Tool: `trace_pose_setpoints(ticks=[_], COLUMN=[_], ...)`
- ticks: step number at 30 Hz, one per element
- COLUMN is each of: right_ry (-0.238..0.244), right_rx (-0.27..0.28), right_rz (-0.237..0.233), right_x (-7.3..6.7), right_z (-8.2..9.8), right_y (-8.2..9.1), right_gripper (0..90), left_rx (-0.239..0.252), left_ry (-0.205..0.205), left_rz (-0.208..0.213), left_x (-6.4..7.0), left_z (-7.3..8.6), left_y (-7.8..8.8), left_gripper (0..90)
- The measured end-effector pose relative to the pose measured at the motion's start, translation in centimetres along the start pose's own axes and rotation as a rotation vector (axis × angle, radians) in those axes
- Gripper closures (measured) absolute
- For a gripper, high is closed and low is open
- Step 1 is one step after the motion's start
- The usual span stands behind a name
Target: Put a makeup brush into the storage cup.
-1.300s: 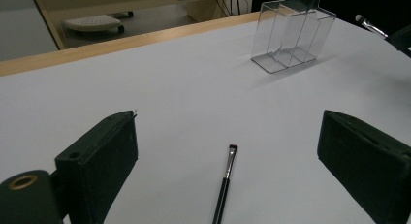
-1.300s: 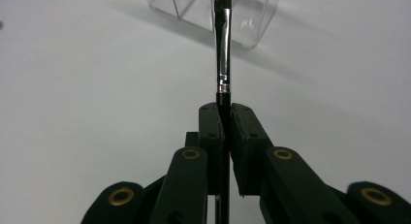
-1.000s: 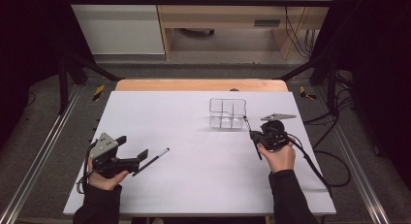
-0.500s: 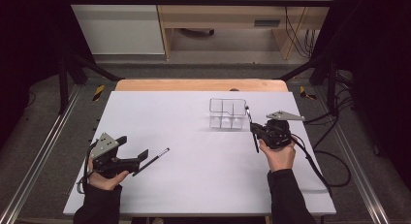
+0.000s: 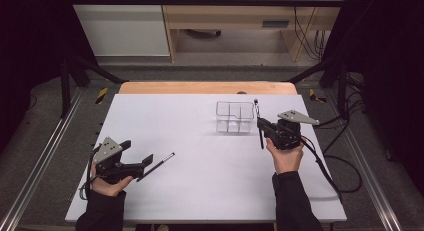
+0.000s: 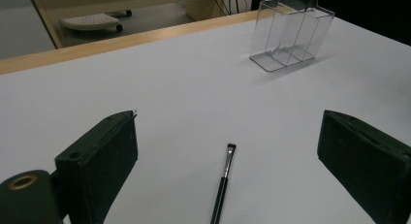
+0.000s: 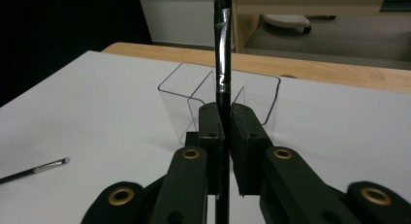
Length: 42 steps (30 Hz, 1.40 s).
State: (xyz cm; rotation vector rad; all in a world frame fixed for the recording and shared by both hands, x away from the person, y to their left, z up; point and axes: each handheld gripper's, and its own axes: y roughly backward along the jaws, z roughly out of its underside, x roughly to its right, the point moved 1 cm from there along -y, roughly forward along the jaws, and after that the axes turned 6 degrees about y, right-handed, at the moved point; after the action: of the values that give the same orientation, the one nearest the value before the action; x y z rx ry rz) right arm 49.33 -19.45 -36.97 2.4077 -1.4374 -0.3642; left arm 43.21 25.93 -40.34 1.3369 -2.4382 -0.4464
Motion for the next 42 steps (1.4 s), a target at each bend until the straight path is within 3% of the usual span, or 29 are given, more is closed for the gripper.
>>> trace_pose_setpoints(ticks=[23, 42], right_ry=[-0.038, -0.061], right_rx=[0.159, 0.207], right_rz=[0.055, 0.073], right_x=[-0.3, -0.1], right_z=[-2.2, -3.7], right_y=[-1.0, -3.3], right_gripper=[84.3, 84.3], left_rx=[-0.001, 0.000], left_ry=[-0.001, 0.004], left_rz=[0.002, 0.002], left_x=[0.0, -0.2], left_z=[0.0, 0.1], left_y=[0.0, 0.0], left_gripper=[6.4, 6.4])
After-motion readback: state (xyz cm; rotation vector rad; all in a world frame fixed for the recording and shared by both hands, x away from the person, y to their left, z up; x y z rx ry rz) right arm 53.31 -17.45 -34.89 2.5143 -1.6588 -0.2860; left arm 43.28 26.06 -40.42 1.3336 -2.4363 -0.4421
